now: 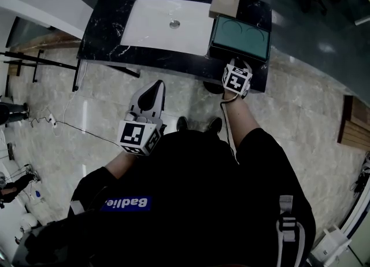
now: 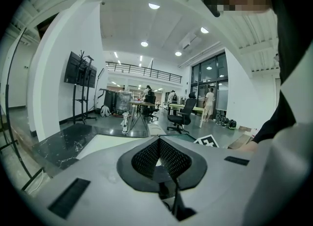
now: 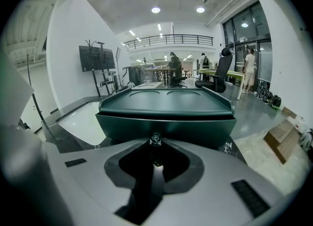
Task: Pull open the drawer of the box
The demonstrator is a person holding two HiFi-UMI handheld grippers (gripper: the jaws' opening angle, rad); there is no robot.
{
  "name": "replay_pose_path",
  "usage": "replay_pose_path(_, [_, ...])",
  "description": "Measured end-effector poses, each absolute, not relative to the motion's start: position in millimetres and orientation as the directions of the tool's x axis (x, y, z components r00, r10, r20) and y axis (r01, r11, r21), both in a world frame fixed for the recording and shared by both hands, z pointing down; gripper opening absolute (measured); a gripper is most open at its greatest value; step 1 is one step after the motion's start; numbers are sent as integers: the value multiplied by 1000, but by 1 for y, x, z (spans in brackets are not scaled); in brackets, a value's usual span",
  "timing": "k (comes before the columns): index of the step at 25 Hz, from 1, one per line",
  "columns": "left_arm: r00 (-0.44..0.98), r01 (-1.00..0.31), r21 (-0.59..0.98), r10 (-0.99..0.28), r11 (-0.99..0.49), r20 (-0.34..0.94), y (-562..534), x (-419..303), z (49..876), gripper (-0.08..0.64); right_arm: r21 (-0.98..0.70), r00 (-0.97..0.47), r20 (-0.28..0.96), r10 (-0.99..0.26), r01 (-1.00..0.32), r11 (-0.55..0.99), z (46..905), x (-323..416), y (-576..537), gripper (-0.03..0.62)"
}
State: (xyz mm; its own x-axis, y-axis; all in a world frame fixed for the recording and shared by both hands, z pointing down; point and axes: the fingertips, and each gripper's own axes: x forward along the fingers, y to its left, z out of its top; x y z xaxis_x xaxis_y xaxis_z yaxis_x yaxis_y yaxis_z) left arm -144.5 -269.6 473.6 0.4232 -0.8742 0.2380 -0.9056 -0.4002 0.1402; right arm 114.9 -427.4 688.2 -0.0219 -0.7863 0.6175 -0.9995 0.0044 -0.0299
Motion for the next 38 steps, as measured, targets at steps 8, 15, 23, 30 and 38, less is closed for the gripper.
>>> replay_pose_path(8, [444, -895, 151, -866, -419, 228, -264, -142, 471, -8, -32, -29, 621, -784, -999, 12, 690, 110, -404, 69])
replay_pose_path(15, [447, -893, 152, -870, -423, 209, -256, -144, 466, -8, -28, -33, 623, -782, -999, 19, 689, 107, -383, 69])
replay_pose_path(23, [465, -884, 156, -863, -441, 196, -243, -145, 464, -8, -10, -38, 635, -771, -999, 41, 693, 101, -357, 69])
replay_pose_path(30, [468, -882, 158, -863, -444, 190, -234, -150, 463, -8, -3, -36, 640, -767, -999, 45, 694, 99, -345, 69])
replay_pose_path(38, [473, -880, 152, -861, -451, 187, -226, -149, 459, -8, -13, -42, 642, -765, -999, 43, 698, 99, -333, 69])
